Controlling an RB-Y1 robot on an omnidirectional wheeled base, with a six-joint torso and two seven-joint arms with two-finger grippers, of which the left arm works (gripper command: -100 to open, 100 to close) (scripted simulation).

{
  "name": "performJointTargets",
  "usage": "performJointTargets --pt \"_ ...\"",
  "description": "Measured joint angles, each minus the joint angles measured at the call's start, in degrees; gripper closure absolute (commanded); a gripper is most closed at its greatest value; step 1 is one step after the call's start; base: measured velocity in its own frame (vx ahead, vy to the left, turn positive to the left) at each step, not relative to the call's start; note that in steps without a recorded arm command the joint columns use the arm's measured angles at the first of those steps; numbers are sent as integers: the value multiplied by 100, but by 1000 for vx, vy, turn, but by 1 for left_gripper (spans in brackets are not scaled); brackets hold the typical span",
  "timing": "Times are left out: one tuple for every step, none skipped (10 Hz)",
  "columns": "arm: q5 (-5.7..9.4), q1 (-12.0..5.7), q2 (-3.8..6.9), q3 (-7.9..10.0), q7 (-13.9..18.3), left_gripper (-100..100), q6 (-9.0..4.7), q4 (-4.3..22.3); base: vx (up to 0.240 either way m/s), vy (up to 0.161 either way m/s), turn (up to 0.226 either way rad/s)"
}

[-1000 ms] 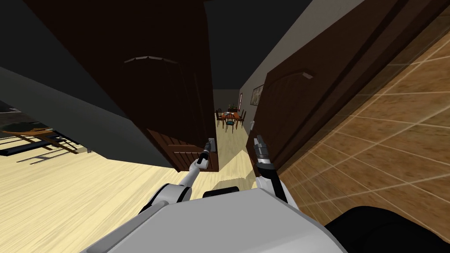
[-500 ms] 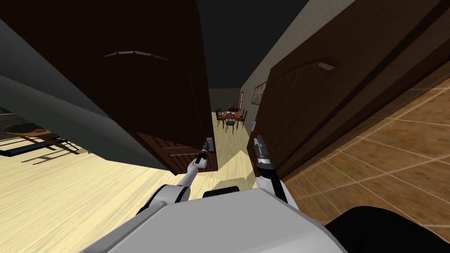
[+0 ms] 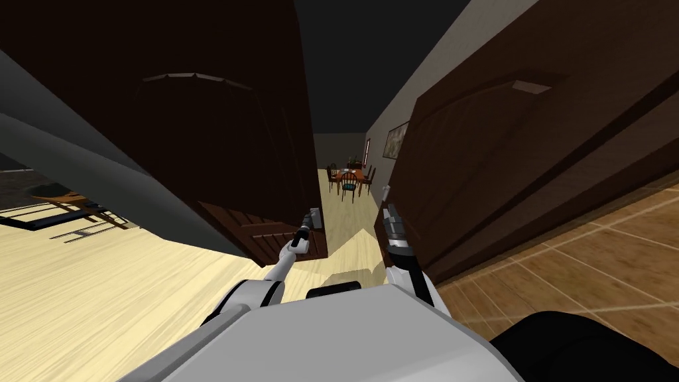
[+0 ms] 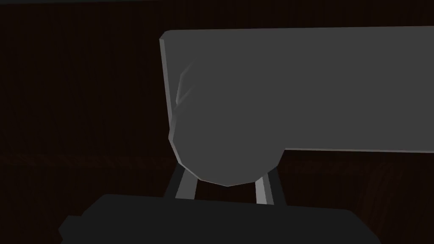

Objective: Push the door open

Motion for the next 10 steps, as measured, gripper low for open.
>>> performJointTargets --pt "18 68 41 60 -16 -100 36 -106 -32 -77 80" --pt "24 80 47 72 -24 -100 62 -148 -193 -53 29" --pt "28 70 43 75 -22 -100 59 -135 -203 -74 27" --pt "34 65 38 82 -23 -100 56 -129 -198 -82 68" --pt "42 65 36 95 -26 -100 62 -132 -218 -49 52" --pt "49 59 20 103 -31 -100 66 -135 -239 -50 43" --pt "56 59 2 112 -37 -100 71 -145 -244 -72 69" --pt "64 54 -18 123 -41 -100 74 -146 -246 -76 55" --pt "73 40 -37 134 -41 -100 74 -134 -110 -33 9" --pt "74 41 -40 135 -41 -100 74 -132 93 -1 -31"
